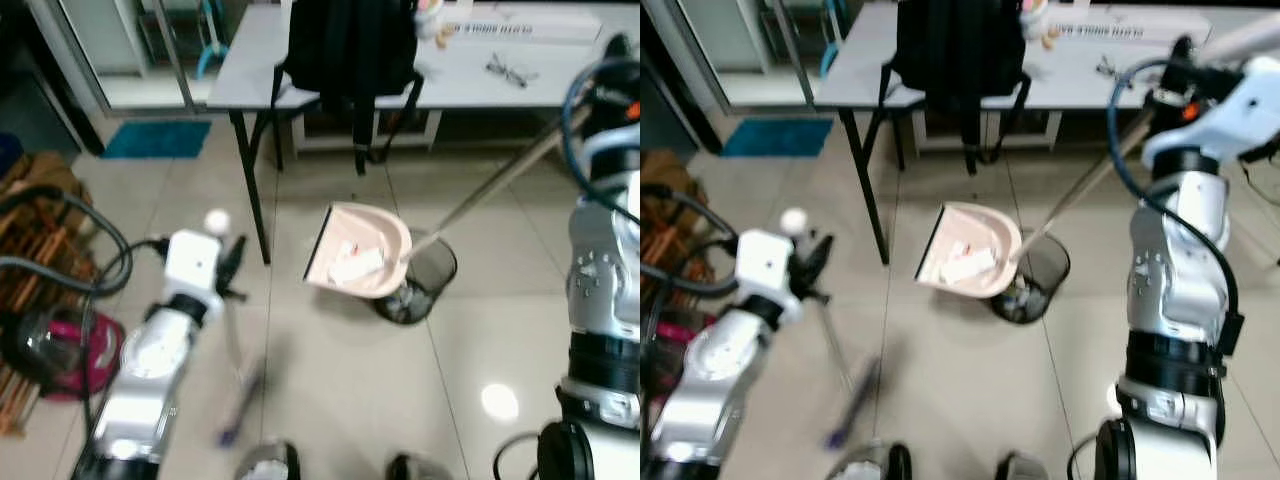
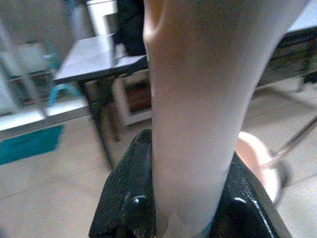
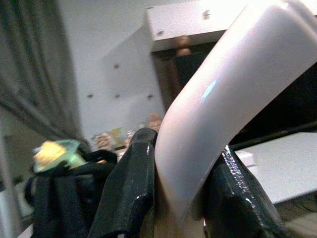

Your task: Sweep floor

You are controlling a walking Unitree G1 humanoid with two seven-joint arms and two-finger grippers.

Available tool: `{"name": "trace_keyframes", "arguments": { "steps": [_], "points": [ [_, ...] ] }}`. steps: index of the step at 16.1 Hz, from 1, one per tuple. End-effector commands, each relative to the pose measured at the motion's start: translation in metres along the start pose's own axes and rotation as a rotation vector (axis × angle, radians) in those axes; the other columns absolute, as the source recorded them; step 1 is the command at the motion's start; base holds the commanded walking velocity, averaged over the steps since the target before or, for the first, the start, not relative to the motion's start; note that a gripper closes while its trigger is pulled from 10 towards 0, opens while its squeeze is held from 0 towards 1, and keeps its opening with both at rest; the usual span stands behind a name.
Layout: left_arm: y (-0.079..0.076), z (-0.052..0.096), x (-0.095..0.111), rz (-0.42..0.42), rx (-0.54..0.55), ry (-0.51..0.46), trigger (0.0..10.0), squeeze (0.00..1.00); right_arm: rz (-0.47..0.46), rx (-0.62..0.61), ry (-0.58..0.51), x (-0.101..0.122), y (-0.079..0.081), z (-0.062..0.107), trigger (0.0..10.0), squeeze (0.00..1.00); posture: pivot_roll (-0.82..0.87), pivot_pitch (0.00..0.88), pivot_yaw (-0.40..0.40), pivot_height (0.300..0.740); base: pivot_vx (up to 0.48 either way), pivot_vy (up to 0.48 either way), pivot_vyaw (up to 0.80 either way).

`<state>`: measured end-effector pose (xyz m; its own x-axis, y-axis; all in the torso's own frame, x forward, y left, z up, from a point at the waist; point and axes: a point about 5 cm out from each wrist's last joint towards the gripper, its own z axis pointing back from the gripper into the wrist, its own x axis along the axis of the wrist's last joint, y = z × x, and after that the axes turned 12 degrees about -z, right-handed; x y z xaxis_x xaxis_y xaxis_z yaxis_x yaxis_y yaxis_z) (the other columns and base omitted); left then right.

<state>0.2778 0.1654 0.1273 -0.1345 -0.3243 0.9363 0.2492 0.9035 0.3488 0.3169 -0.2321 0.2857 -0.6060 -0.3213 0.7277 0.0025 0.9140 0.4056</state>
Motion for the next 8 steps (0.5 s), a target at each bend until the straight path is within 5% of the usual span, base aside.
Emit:
{"name": "trace_keyframes", "arguments": {
  "steps": [1, 8],
  "points": [
    [0.002, -0.004, 0.014, -0.008, -0.005, -0.048, 10.0, 0.0, -0.033, -0.018, -0.062, 0.014, 0.0, -0.003, 10.0, 0.0, -0.03, 0.081, 0.067, 0.74, 0.0, 0.0, 0.0],
    [-0.008, -0.005, 0.028, 0.007, -0.011, -0.082, 10.0, 0.0, 0.009, -0.104, 0.026, 0.009, -0.003, 0.01, 10.0, 0.0, -0.04, 0.083, 0.087, 0.74, 0.0, 0.0, 0.0]
  ]
}}
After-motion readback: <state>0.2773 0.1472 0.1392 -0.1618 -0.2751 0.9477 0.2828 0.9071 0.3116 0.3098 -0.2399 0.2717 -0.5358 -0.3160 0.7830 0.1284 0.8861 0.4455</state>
